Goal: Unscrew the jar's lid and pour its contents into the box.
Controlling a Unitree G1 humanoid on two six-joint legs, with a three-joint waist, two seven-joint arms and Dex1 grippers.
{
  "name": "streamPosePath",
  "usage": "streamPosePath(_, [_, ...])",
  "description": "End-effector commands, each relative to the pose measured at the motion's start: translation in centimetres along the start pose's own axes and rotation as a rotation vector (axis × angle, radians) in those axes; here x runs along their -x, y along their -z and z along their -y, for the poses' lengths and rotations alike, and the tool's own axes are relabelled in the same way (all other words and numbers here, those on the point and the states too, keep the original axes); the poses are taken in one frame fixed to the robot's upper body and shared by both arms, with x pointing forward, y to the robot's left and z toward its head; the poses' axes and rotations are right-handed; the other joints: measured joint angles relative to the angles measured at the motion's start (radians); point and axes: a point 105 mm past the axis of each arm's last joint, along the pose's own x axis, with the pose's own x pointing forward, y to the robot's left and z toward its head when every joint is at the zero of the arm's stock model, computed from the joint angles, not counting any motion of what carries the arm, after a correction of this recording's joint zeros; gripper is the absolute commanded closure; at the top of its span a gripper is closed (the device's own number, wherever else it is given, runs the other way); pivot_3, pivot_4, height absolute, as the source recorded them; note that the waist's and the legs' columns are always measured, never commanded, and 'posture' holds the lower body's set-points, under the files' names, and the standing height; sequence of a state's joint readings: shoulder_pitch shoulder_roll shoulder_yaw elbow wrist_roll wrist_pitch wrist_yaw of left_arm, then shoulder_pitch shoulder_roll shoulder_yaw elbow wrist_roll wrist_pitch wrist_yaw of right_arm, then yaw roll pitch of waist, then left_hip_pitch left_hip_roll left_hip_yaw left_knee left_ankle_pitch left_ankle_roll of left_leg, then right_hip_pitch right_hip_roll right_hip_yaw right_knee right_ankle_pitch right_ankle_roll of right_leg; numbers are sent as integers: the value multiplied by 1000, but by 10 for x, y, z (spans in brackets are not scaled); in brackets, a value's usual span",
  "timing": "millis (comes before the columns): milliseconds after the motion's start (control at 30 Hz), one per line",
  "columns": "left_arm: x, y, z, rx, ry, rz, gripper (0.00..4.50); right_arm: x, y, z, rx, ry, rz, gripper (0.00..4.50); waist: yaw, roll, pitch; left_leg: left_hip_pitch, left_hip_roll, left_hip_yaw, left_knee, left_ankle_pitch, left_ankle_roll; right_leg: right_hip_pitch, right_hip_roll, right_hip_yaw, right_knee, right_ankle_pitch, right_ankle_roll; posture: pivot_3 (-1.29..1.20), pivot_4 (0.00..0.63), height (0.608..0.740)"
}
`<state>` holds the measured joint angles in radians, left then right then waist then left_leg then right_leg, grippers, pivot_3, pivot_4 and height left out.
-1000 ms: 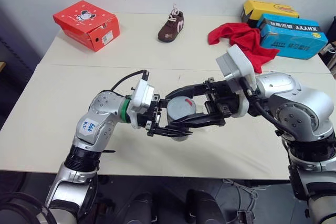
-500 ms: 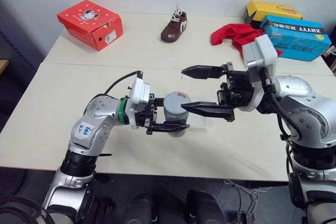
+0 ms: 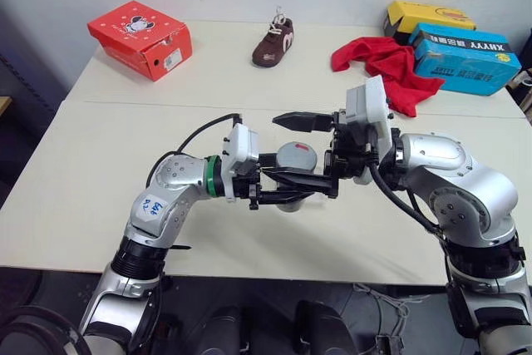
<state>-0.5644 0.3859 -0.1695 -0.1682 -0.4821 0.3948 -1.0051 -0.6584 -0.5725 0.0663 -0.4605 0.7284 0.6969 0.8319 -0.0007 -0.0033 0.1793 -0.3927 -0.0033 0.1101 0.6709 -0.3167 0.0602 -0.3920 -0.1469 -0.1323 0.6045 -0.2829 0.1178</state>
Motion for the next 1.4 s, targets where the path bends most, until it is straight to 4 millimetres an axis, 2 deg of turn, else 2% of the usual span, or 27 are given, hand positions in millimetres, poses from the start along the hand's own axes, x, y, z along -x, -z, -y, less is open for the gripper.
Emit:
streamPosePath(33, [-2,-5,2,-32,11,2,2156,-1,-10,2,52,20,32,11,1,0,0,0,0,0,0,0,0,0,0,0,0,0,0,0,150,740])
streamPosePath(300, [-1,-4,4,-49,16,1,2156,1,-4,4,26,35,25,11,0,0,0,0,0,0,0,0,0,0,0,0,0,0,0,0,150,740])
streamPosePath(600, [4,-6,-1,-63,-6,15,2156,19,6,12,-5,77,-6,11,0,0,0,0,0,0,0,0,0,0,0,0,0,0,0,0,150,740])
streamPosePath(967, [6,-5,-3,-64,-12,10,2156,39,5,10,-54,95,24,11,2,0,0,0,0,0,0,0,0,0,0,0,0,0,0,0,150,740])
streamPosePath(1400, [9,-4,-4,-66,-28,2,2156,52,1,6,-80,101,47,11,2,0,0,0,0,0,0,0,0,0,-1,0,0,0,0,0,150,740])
